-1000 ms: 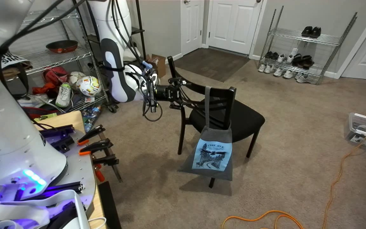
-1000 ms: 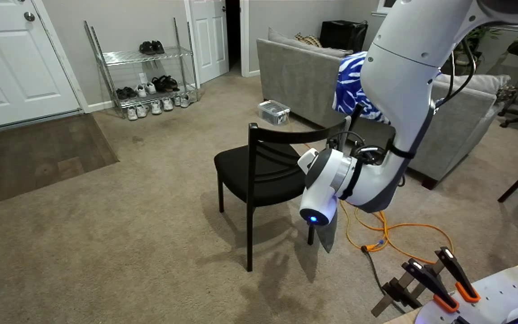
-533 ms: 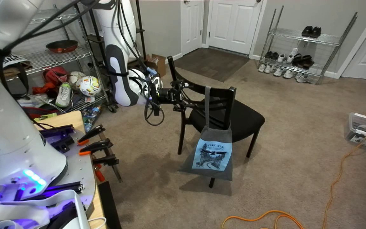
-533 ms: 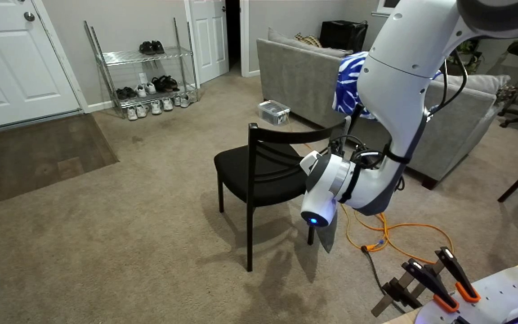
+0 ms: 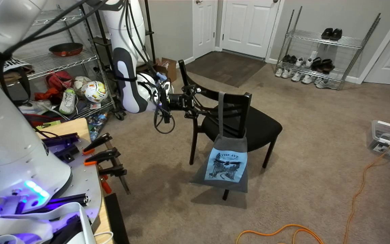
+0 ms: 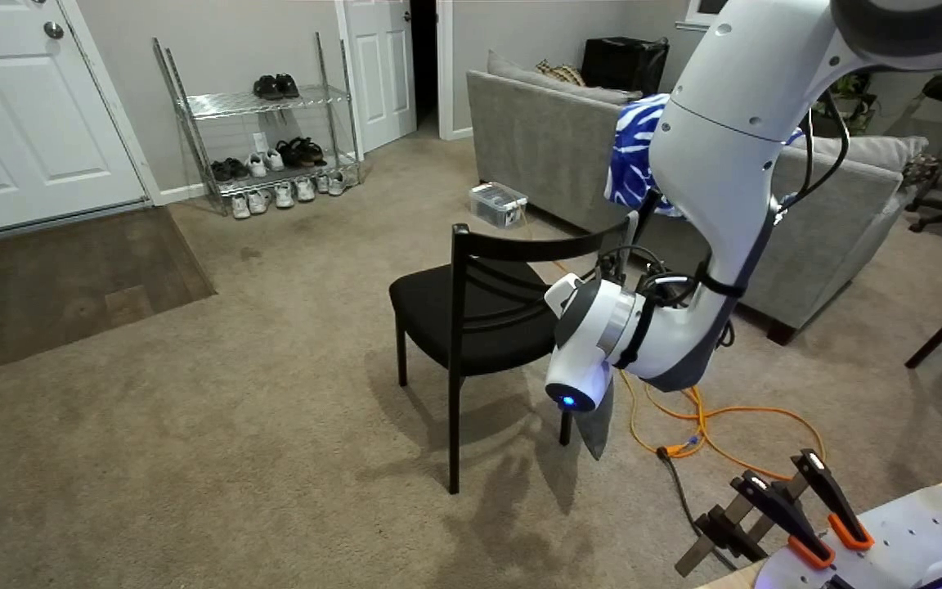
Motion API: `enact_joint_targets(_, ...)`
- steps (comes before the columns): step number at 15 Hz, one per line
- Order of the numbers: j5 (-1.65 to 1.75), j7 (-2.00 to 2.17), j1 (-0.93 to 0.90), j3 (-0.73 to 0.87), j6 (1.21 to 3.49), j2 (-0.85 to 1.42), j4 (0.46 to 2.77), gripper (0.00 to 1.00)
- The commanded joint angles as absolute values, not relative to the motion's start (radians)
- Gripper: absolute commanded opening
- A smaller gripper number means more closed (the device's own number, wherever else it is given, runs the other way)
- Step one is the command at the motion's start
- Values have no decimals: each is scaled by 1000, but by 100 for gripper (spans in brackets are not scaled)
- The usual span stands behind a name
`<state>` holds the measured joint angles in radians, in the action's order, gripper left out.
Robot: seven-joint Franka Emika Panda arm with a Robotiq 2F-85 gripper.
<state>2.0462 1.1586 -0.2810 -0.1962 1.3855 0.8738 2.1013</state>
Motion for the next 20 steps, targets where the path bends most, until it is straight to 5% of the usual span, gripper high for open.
enact_joint_targets(1, 2060, 1171, -271, -209, 1343, 909, 2077, 100)
enact_joint_targets(20, 2475, 1360, -291, -55, 1072, 1114, 1993, 100)
